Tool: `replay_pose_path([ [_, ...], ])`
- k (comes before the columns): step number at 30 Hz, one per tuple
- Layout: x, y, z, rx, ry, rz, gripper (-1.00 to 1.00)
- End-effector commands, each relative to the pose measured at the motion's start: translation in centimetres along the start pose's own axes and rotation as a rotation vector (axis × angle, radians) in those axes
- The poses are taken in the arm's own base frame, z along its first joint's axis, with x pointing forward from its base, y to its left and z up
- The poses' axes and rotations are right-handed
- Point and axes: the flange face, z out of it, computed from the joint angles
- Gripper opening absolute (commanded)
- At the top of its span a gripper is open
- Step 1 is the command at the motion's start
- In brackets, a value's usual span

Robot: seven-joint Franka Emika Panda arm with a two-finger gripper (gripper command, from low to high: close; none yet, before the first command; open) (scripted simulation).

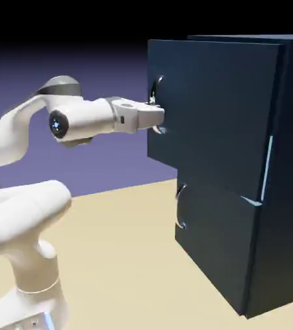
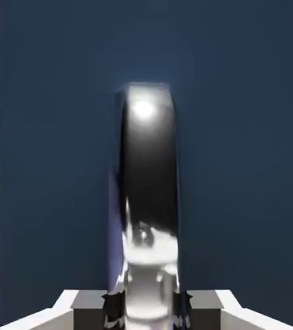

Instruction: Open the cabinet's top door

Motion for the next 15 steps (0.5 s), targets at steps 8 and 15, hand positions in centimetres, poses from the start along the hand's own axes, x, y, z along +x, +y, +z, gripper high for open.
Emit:
replay_pose_path([
  [8, 1.7, 1.7, -4.6, 0.101, -0.101, 0.0, -1.0],
  [15, 3.4, 3.4, -7.9, 0.179, -0.18, 0.0, -1.0],
])
